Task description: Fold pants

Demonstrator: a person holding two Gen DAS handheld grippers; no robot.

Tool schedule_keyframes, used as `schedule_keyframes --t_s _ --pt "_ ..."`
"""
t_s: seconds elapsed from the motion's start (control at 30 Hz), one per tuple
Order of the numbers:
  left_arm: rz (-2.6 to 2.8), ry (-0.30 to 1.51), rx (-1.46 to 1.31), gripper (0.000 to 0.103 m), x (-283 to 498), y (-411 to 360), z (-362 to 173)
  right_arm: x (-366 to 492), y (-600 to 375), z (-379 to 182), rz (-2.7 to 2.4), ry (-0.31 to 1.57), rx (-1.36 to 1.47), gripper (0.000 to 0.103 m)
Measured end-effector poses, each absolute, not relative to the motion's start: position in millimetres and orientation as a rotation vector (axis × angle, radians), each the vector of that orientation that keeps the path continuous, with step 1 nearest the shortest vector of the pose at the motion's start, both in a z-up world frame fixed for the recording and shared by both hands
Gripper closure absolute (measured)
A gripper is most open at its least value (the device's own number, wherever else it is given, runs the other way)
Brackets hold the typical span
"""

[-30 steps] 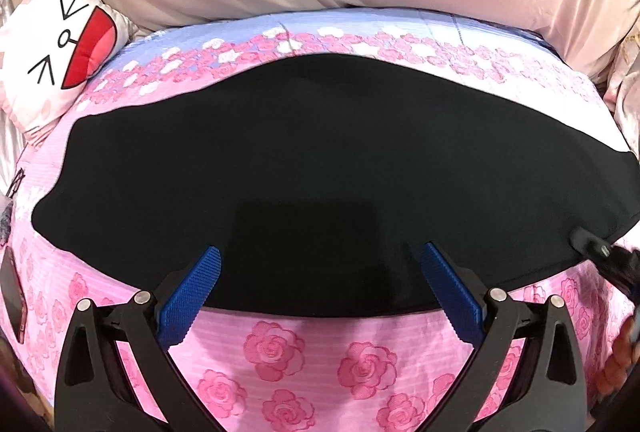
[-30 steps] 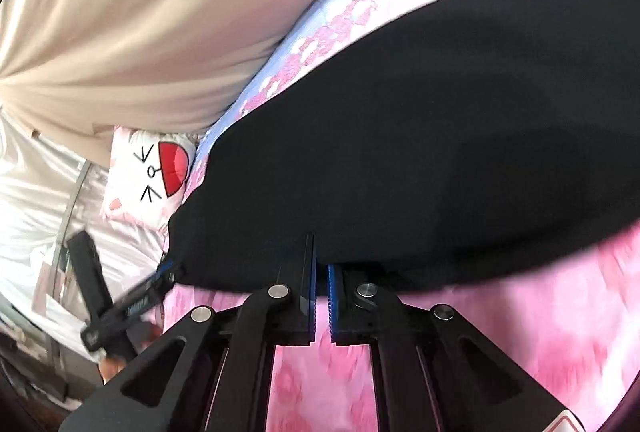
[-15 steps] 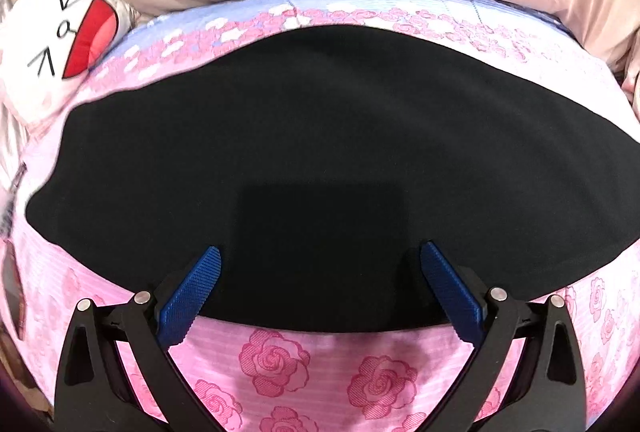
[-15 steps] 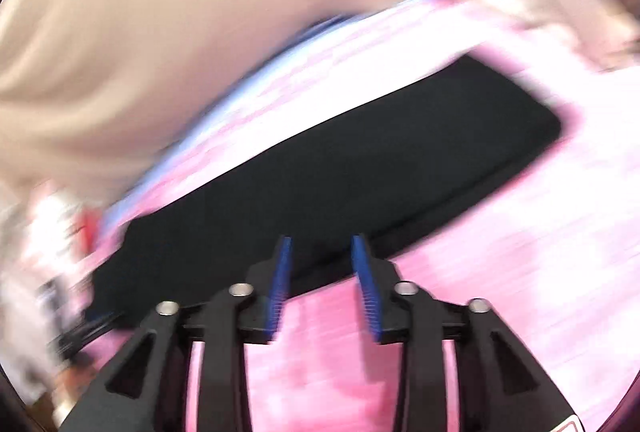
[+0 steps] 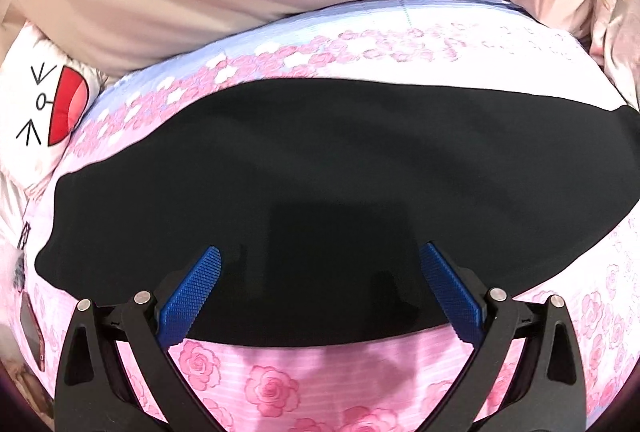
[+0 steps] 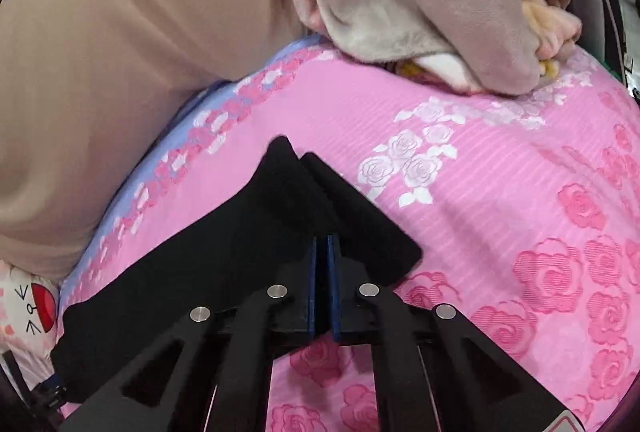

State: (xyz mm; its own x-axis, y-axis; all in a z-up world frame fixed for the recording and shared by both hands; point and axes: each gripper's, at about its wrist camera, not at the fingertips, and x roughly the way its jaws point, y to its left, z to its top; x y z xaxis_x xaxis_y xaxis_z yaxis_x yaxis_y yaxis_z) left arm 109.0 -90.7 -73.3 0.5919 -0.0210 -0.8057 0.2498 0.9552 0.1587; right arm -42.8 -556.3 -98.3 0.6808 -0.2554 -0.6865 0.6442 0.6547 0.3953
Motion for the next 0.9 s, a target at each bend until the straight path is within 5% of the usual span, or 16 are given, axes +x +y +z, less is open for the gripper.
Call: schedule_keyframes --t_s 0.13,0.37,0.43,0.47,0.5,0.73,0.9 --pt "-0.17 0.929 0.276 0.005 109 -95 -73 -60 -554 -102 -0.49 0.65 0.762 0.079" --pt "-0.192 0.912 0.282 0.005 102 -104 -68 -37 -540 -103 -0.444 0.692 0.67 0.069" --pt "-0.193 0.904 0.286 0.005 100 -105 -66 -25 -543 -105 -0.44 0.697 0.664 0.072" --pt "-0.189 0.902 0.284 0.005 100 -104 -65 -22 -543 -105 -0.439 0.694 0.659 0.095" --pt "-0.183 0.903 0.281 0.005 101 -103 -64 -19 -544 -103 -0.439 0.687 0.651 0.1" --pt "-0.154 0.903 0.257 0.005 101 -87 -61 -64 -534 -88 -0.498 0.628 0.649 0.1" --pt "-0.143 0.931 0.253 0.005 107 -86 -71 -75 -547 -86 -0.473 0.617 0.728 0.091"
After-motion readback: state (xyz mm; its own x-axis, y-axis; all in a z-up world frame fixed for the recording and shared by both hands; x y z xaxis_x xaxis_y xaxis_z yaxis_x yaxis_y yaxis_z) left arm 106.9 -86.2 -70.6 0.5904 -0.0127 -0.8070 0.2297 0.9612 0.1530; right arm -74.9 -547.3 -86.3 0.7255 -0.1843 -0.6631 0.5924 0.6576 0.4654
